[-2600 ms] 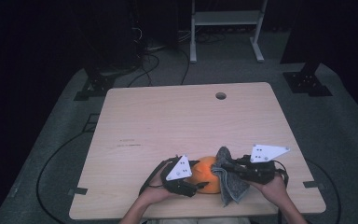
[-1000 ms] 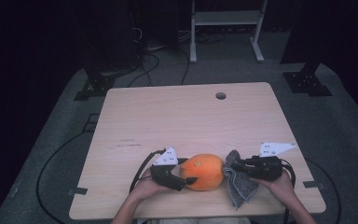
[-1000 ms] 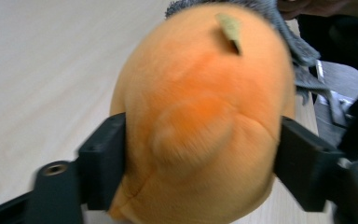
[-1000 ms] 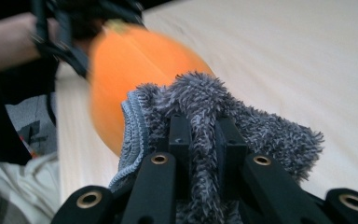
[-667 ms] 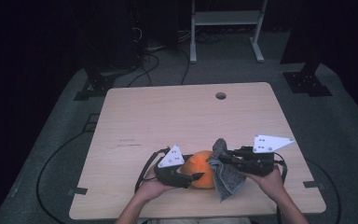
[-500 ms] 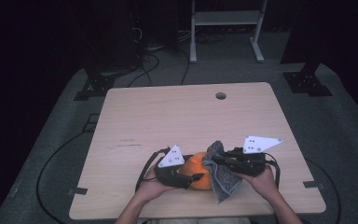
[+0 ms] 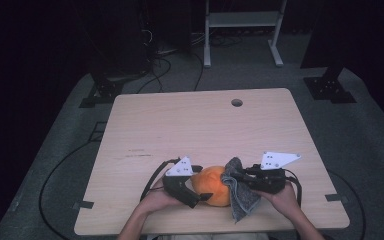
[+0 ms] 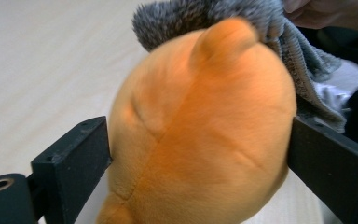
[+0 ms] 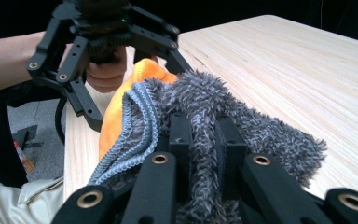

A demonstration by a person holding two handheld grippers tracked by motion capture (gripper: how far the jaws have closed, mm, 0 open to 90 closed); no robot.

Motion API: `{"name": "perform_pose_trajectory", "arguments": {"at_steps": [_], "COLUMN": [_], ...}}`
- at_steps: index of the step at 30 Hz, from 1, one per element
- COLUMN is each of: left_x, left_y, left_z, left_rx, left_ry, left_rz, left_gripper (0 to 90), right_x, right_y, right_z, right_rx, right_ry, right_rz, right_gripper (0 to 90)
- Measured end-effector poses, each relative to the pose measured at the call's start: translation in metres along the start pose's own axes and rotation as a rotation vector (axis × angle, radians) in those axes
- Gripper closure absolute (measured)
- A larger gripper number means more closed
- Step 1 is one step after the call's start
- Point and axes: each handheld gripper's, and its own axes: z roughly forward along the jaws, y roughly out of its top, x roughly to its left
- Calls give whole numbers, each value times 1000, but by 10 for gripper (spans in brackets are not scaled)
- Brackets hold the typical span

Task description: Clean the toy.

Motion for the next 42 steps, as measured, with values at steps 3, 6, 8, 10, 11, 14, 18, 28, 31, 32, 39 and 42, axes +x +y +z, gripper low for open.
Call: {"name": "perform_pose_trajectory", "arguments": {"at_steps": [3, 6, 8, 10, 11, 14, 18, 28, 31, 32, 39, 42], "left_x": [4, 2, 1, -1, -2, -3, -12, -28, -23, -22, -9, -4], "left_y": [-2, -4, -4, -3, -2, 6, 21, 35, 30, 30, 18, 13], "left_z": [1, 0, 0, -1, -2, -5, -9, -7, -9, -11, -4, 4], "left_rx": [-11, -13, -14, -27, -36, -43, -14, 55, 25, 9, 25, 20], "left_ry": [-23, -25, -22, -6, -1, 15, 74, 145, 83, 73, 72, 44], "left_rz": [-31, -22, -7, 14, 16, 0, 24, 89, 77, 84, 24, -24], "left_gripper": [63, 75, 99, 151, 190, 282, 323, 293, 189, 163, 65, 47], "right_x": [-2, -6, -8, -9, -10, -6, 7, 23, 18, 17, 11, 10], "right_y": [-7, -13, -18, -22, -22, -15, 7, 32, 26, 24, 17, 14], "right_z": [-2, -7, -11, -15, -18, -27, -34, -2, -1, -2, -7, -8], "right_rx": [-4, 18, 28, 49, 54, 22, -62, -48, -26, -24, -33, -31], "right_ry": [-4, -24, -28, -40, -48, -65, -47, -11, -19, -27, -39, -42], "right_rz": [20, 31, 54, 58, 54, 31, -22, -115, -96, -94, -66, -63], "right_gripper": [793, 792, 792, 792, 792, 793, 793, 794, 794, 794, 794, 794]}}
